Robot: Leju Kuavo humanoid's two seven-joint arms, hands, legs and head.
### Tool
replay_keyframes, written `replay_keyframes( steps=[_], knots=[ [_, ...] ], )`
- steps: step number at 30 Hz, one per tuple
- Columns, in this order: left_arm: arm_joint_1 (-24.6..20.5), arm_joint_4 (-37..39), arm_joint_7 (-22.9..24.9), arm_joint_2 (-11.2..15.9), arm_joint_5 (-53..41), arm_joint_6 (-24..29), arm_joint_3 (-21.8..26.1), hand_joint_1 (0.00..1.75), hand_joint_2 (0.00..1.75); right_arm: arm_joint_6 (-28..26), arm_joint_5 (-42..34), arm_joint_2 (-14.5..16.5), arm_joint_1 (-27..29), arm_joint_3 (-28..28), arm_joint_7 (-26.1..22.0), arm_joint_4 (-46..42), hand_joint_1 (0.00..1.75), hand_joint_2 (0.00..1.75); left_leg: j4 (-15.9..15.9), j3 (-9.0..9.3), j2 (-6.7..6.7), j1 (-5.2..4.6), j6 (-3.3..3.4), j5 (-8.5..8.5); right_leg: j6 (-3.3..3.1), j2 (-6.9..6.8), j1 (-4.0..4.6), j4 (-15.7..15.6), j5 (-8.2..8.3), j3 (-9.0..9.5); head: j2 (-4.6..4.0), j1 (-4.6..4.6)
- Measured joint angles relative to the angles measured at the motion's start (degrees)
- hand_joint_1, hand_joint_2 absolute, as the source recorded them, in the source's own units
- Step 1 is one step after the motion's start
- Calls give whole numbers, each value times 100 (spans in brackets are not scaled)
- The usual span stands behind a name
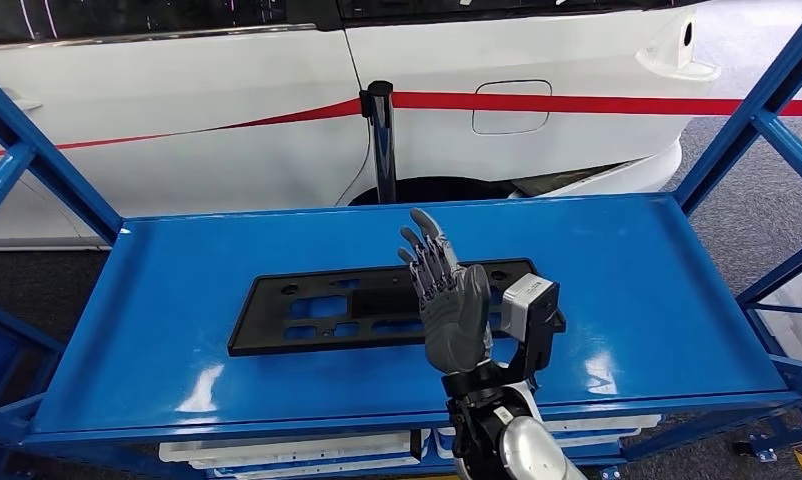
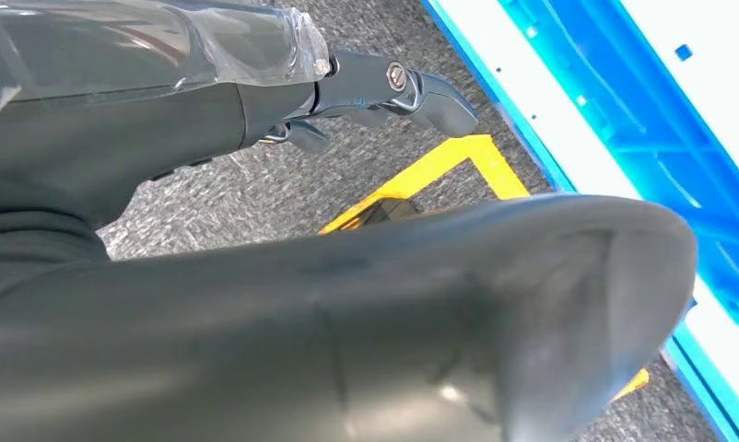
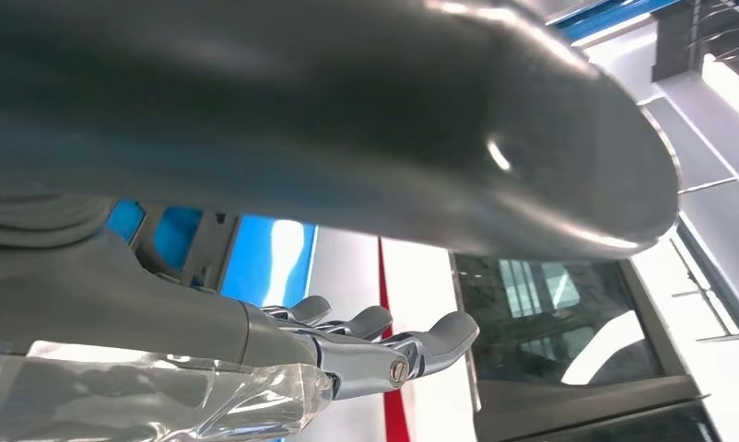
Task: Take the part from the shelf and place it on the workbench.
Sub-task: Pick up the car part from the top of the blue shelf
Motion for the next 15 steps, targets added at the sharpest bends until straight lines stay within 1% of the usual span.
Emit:
replay_keyframes(
  steps=[4,6,9,10,13,15],
  knots=[
    [-1,0,-29,7,2,-18,86,0,175,-5,-18,-18,29,-7,-19,-143,0,0,0,0,0,0,0,0,0,0,0,0,0,0,0,0],
    [0,0,-30,7,5,-20,119,0,175,-14,-44,-22,37,-9,-29,-201,0,0,0,0,0,0,0,0,0,0,0,0,0,0,-1,0],
    [10,0,26,7,1,-23,146,0,44,-78,-82,-24,46,-21,-42,-298,0,0,0,0,0,0,0,0,0,0,0,0,0,0,-1,1],
    [17,0,52,7,-4,-22,152,0,44,-110,-85,-24,47,-29,-43,-332,0,0,0,0,0,0,0,0,0,0,0,0,0,0,-1,1],
    [31,0,102,7,-17,-6,160,0,175,-166,-91,-37,47,-48,-46,-434,0,0,0,-1,0,0,0,0,0,0,0,0,0,0,-1,0],
    [35,0,202,7,-14,42,166,0,175,-168,-100,-52,47,-55,-54,-497,0,0,0,-1,-1,0,0,0,0,0,0,0,0,0,0,0]
  ],
)
